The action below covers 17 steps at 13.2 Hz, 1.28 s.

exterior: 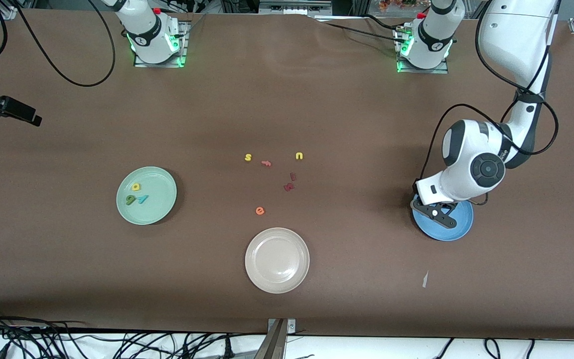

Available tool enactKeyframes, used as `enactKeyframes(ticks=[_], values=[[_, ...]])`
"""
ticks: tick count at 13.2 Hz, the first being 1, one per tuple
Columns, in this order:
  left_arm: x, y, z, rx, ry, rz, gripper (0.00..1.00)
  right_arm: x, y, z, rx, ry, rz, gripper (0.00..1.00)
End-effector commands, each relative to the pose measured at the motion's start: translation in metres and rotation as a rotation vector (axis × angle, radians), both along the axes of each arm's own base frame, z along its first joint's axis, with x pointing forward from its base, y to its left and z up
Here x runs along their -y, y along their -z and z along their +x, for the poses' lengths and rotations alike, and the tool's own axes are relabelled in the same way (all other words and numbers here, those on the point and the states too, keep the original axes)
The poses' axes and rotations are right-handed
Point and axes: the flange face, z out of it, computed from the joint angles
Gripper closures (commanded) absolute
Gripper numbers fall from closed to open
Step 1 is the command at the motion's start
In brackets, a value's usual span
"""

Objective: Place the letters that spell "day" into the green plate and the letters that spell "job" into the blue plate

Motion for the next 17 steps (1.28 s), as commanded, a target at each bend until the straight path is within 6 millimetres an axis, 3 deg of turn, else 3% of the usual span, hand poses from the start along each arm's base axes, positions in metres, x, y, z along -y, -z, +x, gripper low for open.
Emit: enactKeyframes(ticks=[1,3,6,7,8,10,11,13,14,15,17], values=[[-0.025,-0.01,0.001,0.034,0.034,0.039,0.78,0.0,-0.006,0.005,0.001,-0.032,0.015,0.0],[-0.03,-0.003,0.009,0.039,0.037,0.047,0.73,-0.003,-0.004,0.006,0.001,-0.034,0.015,0.0],[-0.038,-0.008,0.029,0.062,-0.019,0.042,0.29,0.0,0.001,0.011,0.014,-0.033,0.002,0.0],[-0.047,-0.014,0.034,0.075,-0.033,0.041,0.06,0.0,0.002,0.012,0.012,-0.035,-0.004,0.0],[-0.057,-0.023,0.04,0.092,-0.044,0.036,0.05,0.0,0.004,0.013,0.008,-0.035,-0.006,0.0],[-0.058,-0.052,0.056,0.101,-0.081,0.021,0.0,0.0,0.005,0.016,0.021,-0.035,-0.006,0.0],[-0.071,-0.065,0.061,0.085,-0.102,0.026,0.0,0.0,0.006,0.018,0.03,-0.035,-0.007,0.0],[-0.104,-0.092,0.062,0.076,-0.151,0.03,0.0,0.001,0.007,0.022,0.048,-0.036,-0.01,0.0],[-0.11,-0.11,0.058,0.076,-0.163,0.027,0.0,0.0,0.007,0.024,0.063,-0.036,-0.013,0.0],[-0.111,-0.114,0.054,0.05,-0.165,0.03,0.0,-0.001,0.009,0.025,0.061,-0.04,-0.019,0.0],[-0.113,-0.139,0.055,0.009,-0.171,0.034,0.0,-0.03,0.008,0.027,0.064,-0.075,-0.023,0.0]])
